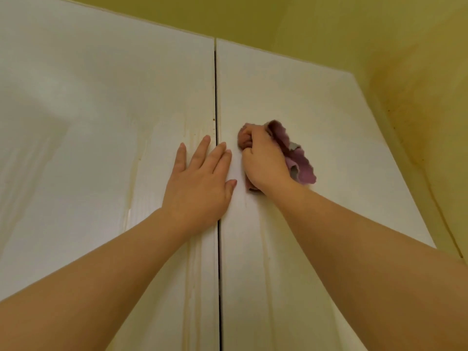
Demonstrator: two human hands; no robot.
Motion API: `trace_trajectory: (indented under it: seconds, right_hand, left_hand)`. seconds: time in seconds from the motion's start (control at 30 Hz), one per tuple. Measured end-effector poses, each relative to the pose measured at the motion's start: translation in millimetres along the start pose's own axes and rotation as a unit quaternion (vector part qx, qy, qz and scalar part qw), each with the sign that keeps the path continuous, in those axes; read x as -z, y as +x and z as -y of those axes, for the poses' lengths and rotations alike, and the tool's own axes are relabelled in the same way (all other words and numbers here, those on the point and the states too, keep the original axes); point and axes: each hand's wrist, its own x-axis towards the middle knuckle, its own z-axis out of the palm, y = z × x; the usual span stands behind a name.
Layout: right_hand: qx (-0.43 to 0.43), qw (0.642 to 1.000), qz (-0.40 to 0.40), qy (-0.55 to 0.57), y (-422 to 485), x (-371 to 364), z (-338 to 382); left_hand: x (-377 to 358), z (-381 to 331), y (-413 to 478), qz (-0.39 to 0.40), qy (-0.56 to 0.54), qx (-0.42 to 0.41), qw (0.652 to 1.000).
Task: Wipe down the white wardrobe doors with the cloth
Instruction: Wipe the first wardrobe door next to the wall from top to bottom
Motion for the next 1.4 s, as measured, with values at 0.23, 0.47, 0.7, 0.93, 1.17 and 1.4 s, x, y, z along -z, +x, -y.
trace_trajectory:
  seconds: [0.23,0.47,0.7,0.93,1.17,1.4]
  right_hand:
    - [0.03,0.995,0.092,-0.028,-21,15,-14]
    - [0.043,0.996,0.073,-0.002,-46,5,-5]
    - [0.017,0.998,0.055,-0.014,-34,0,6]
    - [0.036,0.997,0.059,-0.043,-75,0,4]
    - [0.003,0.998,0.064,0.016,-97,-13,25]
    - [-0.069,0.996,0.054,-0.017,-92,-7,25]
  left_hand:
    - [-1,7,-4,-0.021,0.034,-0.011,0.999]
    - [6,9,-12,-0.028,0.008,-0.007,1.0]
    - [17,11,-14,-0.006,-0.009,-0.009,1.0]
    - [16,11,-38,0.019,0.001,-0.025,1.0]
    - [16,11,-53,0.03,-0.014,-0.042,0.999]
    - [12,7,-68,0.049,-0.044,-0.046,0.997]
